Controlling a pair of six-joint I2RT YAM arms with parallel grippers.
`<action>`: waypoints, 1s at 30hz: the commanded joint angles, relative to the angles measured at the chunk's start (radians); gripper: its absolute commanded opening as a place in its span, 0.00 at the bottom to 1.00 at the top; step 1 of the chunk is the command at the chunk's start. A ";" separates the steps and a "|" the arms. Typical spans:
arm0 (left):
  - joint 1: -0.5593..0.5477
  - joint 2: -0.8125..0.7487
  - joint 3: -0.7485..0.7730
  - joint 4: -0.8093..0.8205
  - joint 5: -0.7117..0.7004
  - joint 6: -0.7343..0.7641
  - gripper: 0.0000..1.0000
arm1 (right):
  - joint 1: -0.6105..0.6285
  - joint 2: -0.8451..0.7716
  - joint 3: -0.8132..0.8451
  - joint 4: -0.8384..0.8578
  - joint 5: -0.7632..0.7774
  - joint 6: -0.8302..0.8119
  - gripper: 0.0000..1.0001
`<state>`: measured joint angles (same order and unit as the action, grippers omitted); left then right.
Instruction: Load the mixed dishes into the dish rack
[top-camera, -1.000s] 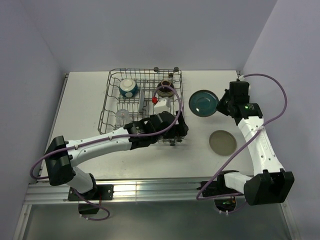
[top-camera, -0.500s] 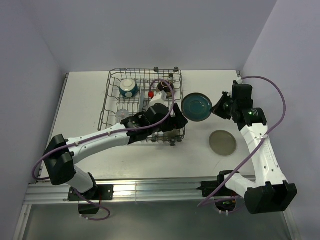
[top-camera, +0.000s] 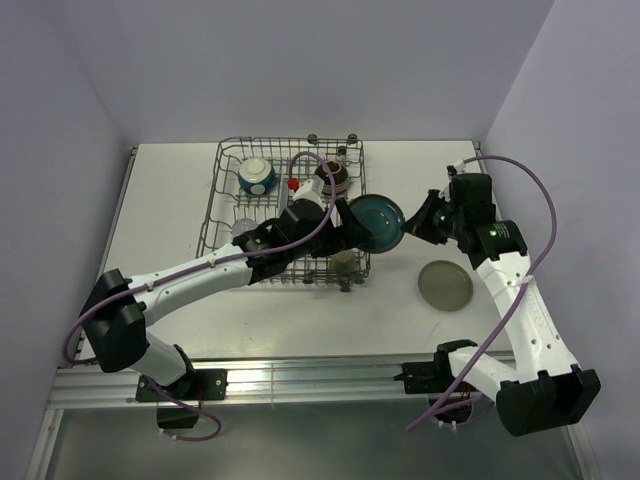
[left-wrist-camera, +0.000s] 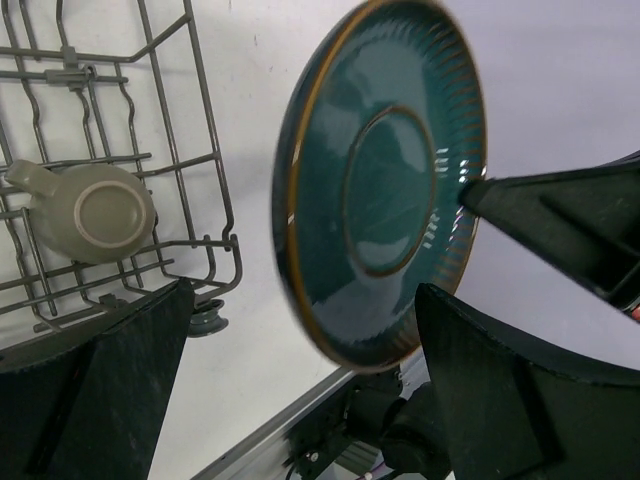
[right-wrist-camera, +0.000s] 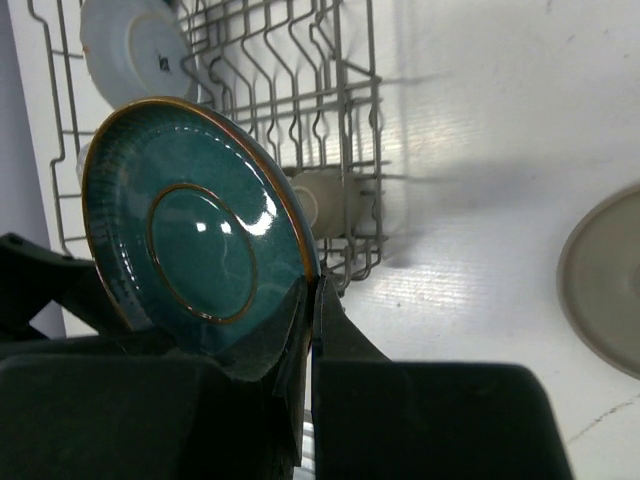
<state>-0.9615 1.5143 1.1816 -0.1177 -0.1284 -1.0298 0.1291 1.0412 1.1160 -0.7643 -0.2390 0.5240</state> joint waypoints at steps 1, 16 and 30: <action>0.018 -0.054 -0.020 0.081 0.045 -0.015 0.99 | 0.015 -0.046 -0.004 0.077 -0.063 0.025 0.00; 0.067 -0.161 -0.210 0.357 0.200 -0.090 0.68 | 0.089 -0.047 -0.064 0.155 -0.169 0.071 0.00; 0.092 -0.315 -0.353 0.435 0.271 -0.134 0.00 | 0.141 -0.040 -0.125 0.327 -0.328 0.091 0.59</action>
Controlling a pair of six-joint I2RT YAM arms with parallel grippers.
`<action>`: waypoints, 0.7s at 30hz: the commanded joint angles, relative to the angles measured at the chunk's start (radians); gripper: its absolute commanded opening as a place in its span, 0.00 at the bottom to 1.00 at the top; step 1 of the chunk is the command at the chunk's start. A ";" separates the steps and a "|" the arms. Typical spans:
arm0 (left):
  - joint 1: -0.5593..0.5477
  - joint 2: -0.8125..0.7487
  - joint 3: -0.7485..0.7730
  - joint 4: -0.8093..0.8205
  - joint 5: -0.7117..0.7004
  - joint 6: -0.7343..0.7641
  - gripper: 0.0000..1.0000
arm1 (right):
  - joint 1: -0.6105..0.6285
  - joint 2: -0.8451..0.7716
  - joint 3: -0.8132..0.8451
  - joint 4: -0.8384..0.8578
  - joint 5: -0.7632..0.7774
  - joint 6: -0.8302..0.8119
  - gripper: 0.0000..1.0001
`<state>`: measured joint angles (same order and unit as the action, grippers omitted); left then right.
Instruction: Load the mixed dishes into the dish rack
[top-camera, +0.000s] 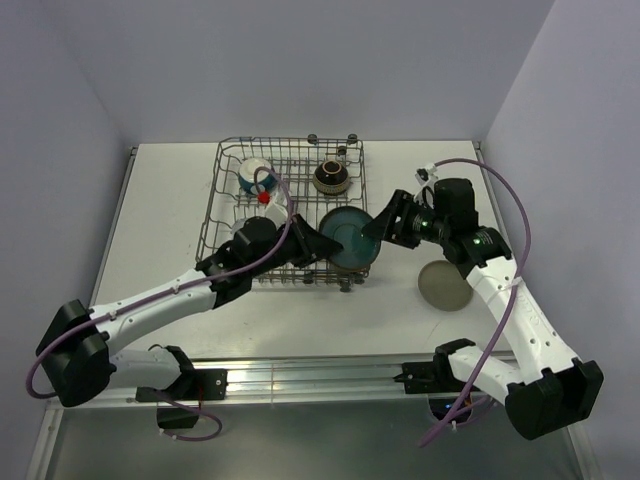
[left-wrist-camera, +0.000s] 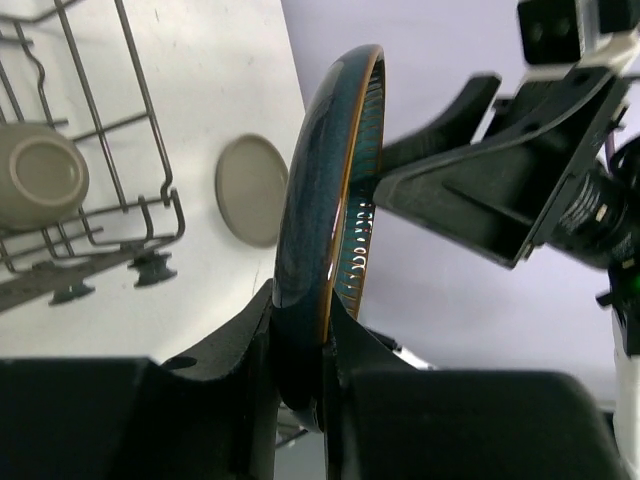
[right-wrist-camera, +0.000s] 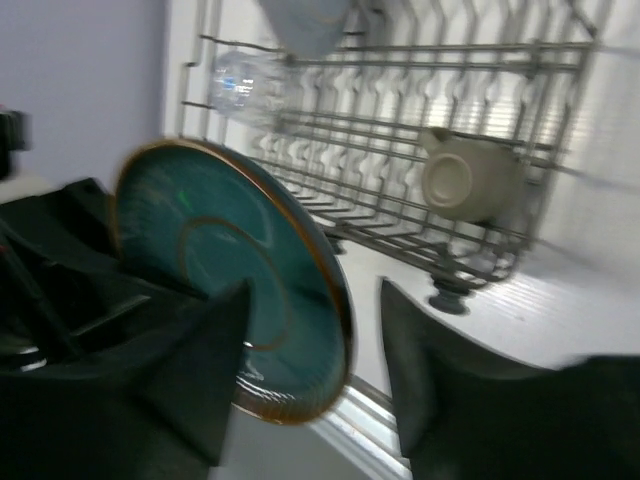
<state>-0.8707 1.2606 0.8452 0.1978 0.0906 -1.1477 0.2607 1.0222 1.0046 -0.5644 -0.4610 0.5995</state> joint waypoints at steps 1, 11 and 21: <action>0.007 -0.081 -0.034 0.121 0.055 -0.018 0.00 | 0.011 -0.024 -0.017 0.132 -0.134 0.017 0.65; 0.078 -0.164 -0.133 0.256 0.175 -0.093 0.00 | 0.046 -0.050 -0.086 0.302 -0.327 0.059 0.69; 0.104 -0.214 -0.175 0.339 0.256 -0.133 0.00 | 0.121 0.010 -0.107 0.515 -0.438 0.174 0.20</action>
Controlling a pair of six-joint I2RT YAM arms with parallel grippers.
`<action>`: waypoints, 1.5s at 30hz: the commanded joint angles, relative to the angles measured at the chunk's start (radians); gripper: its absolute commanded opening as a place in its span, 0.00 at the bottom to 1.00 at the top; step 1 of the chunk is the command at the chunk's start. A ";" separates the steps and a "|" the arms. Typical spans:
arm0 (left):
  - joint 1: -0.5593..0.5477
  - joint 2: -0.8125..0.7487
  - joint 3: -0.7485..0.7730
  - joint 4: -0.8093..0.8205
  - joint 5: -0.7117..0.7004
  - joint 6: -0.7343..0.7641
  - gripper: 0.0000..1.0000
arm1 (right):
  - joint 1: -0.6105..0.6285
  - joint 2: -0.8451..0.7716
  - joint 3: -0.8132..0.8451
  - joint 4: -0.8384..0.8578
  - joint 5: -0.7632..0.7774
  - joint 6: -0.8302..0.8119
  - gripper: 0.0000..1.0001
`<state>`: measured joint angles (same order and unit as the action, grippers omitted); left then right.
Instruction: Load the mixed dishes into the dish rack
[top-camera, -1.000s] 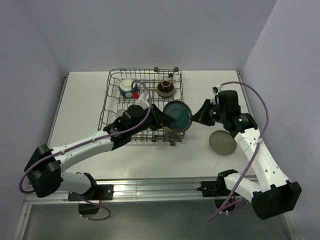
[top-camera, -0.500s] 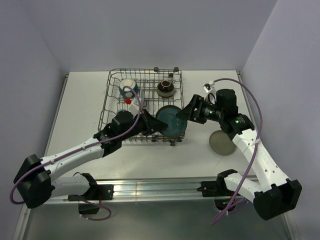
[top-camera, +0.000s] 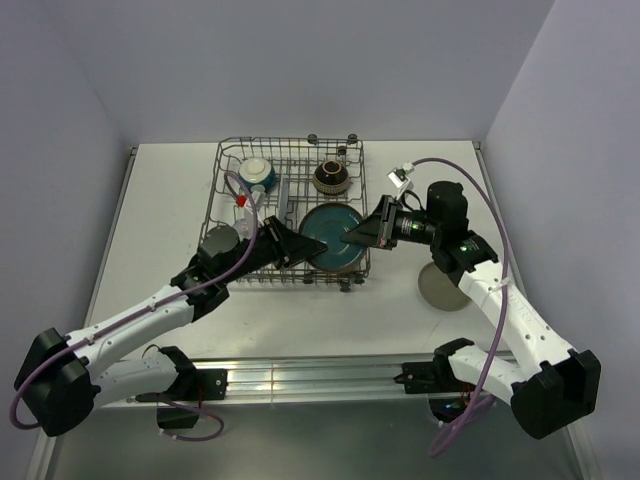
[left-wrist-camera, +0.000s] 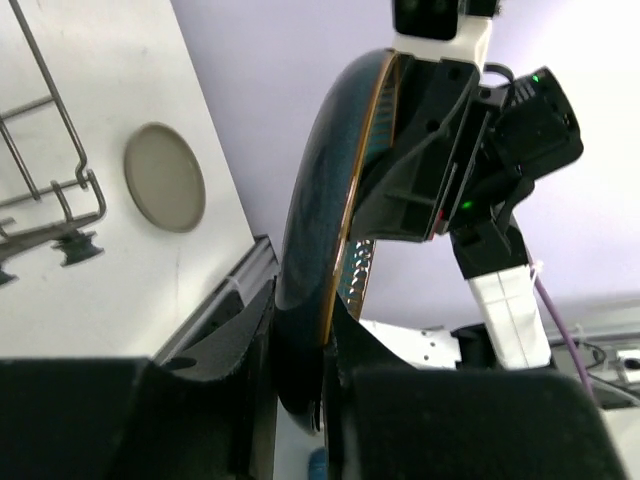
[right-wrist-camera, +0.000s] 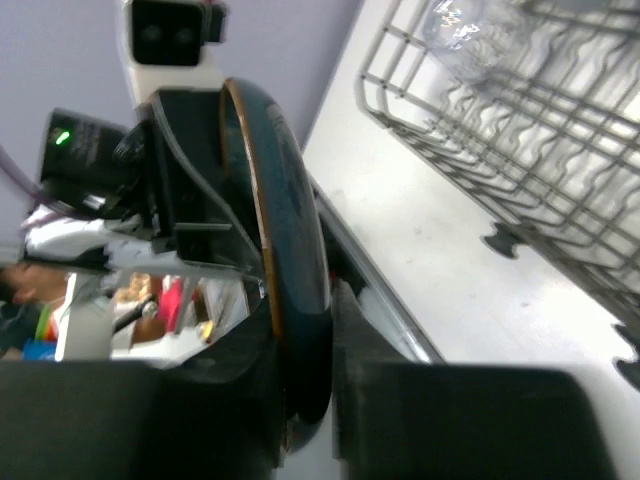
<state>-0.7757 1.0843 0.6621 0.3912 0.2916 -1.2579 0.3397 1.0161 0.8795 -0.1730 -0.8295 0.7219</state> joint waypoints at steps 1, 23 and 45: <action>0.012 -0.043 0.007 0.144 0.060 -0.021 0.00 | 0.056 0.025 0.044 0.121 -0.054 0.051 0.02; 0.044 -0.221 0.188 -0.850 -0.689 0.233 0.99 | 0.240 0.337 0.550 -0.408 0.990 -0.059 0.00; 0.044 -0.323 0.148 -0.864 -0.747 0.287 0.99 | 0.386 1.096 1.260 -0.715 1.432 -0.052 0.00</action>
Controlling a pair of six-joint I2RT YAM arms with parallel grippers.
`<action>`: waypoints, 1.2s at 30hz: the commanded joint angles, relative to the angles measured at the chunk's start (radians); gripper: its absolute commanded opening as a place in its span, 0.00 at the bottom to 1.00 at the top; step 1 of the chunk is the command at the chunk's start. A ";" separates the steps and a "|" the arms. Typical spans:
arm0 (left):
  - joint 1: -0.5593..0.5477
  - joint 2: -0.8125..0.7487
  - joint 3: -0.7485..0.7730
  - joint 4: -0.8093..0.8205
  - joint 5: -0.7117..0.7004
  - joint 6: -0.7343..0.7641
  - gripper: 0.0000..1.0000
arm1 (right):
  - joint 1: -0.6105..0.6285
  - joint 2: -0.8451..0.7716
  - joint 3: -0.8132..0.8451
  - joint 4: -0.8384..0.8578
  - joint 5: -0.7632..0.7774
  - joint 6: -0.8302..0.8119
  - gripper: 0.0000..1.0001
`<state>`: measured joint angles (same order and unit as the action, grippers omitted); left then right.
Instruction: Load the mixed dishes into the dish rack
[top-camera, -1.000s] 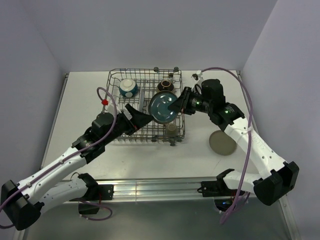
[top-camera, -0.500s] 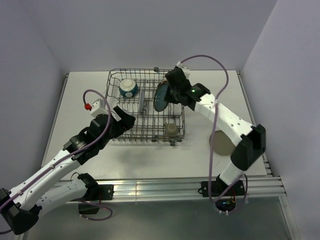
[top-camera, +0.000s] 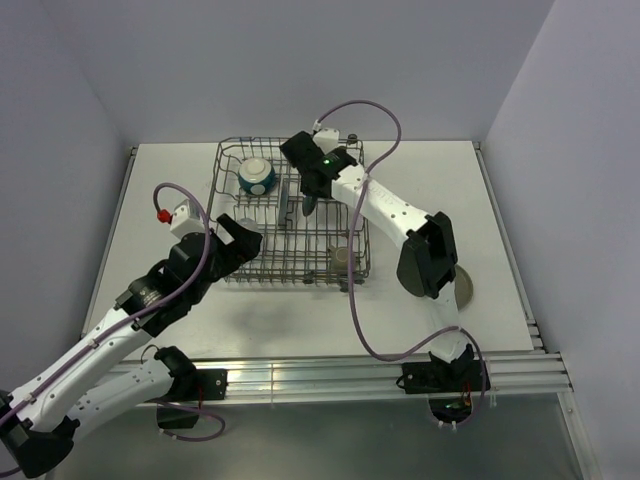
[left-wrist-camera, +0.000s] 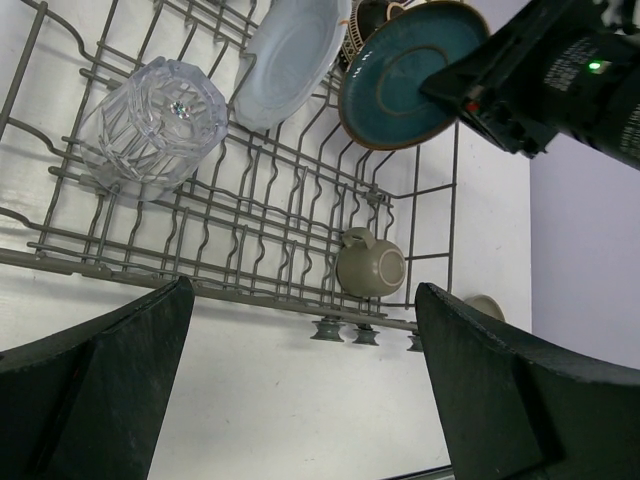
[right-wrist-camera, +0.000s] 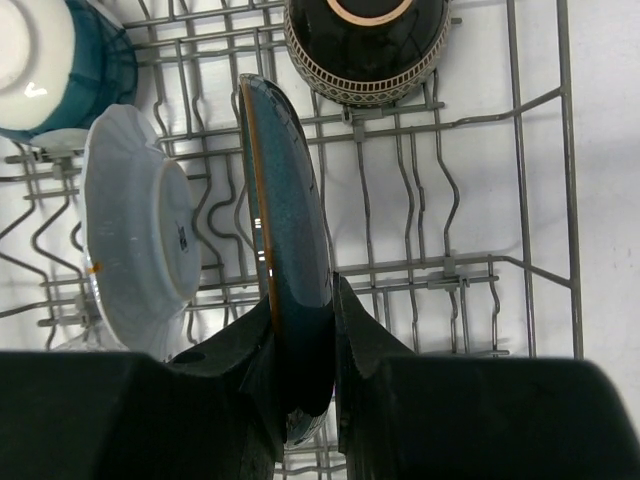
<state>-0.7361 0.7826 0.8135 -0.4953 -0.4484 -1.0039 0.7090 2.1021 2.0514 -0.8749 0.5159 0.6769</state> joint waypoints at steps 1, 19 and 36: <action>0.004 -0.022 -0.005 0.024 -0.007 0.033 0.99 | 0.020 0.022 0.099 -0.018 0.093 -0.007 0.00; 0.004 -0.052 -0.013 0.014 -0.007 0.042 0.99 | 0.056 0.236 0.265 -0.067 0.136 -0.042 0.00; 0.004 -0.059 -0.023 0.009 0.007 0.031 0.99 | 0.069 0.251 0.251 -0.061 0.085 -0.027 0.52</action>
<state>-0.7361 0.7418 0.7952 -0.4957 -0.4454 -0.9840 0.7647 2.3737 2.2780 -0.9588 0.5816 0.6407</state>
